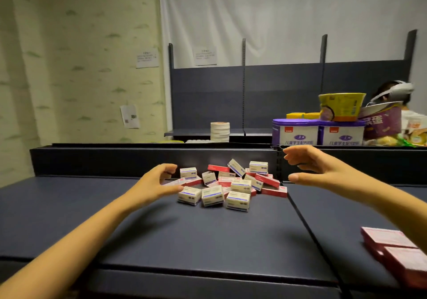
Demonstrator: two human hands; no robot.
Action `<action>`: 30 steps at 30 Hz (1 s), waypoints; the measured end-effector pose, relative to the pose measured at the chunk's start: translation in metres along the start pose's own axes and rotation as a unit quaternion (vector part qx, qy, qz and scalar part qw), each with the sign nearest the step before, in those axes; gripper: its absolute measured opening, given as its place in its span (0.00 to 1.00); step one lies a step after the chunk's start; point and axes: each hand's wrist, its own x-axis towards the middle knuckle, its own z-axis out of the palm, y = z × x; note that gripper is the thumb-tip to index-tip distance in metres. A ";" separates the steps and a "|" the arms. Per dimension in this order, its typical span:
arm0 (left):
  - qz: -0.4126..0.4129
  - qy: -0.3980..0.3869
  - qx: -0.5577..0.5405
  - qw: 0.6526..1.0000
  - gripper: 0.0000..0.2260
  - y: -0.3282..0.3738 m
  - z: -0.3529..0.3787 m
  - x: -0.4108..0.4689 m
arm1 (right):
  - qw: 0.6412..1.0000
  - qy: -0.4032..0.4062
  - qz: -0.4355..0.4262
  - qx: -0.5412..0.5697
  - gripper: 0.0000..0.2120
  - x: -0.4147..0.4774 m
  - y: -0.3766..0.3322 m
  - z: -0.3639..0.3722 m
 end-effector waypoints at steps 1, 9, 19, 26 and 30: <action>-0.012 -0.015 0.009 1.000 0.30 -0.013 -0.003 0.007 | 1.000 0.004 0.005 0.003 0.24 0.006 -0.005 0.008; -0.097 -0.141 0.026 0.985 0.32 -0.085 -0.009 0.051 | 0.999 0.002 0.037 -0.008 0.24 0.058 -0.028 0.060; -0.058 -0.104 0.018 0.993 0.15 -0.093 -0.007 0.069 | 0.988 -0.047 0.016 -0.149 0.23 0.159 -0.002 0.088; -0.021 -0.010 -0.034 0.999 0.08 -0.085 -0.014 0.061 | 0.941 -0.081 0.044 -0.325 0.19 0.227 0.034 0.115; -0.017 -0.036 -0.019 0.999 0.11 -0.082 -0.011 0.058 | 0.905 -0.075 0.005 -0.419 0.16 0.236 0.039 0.127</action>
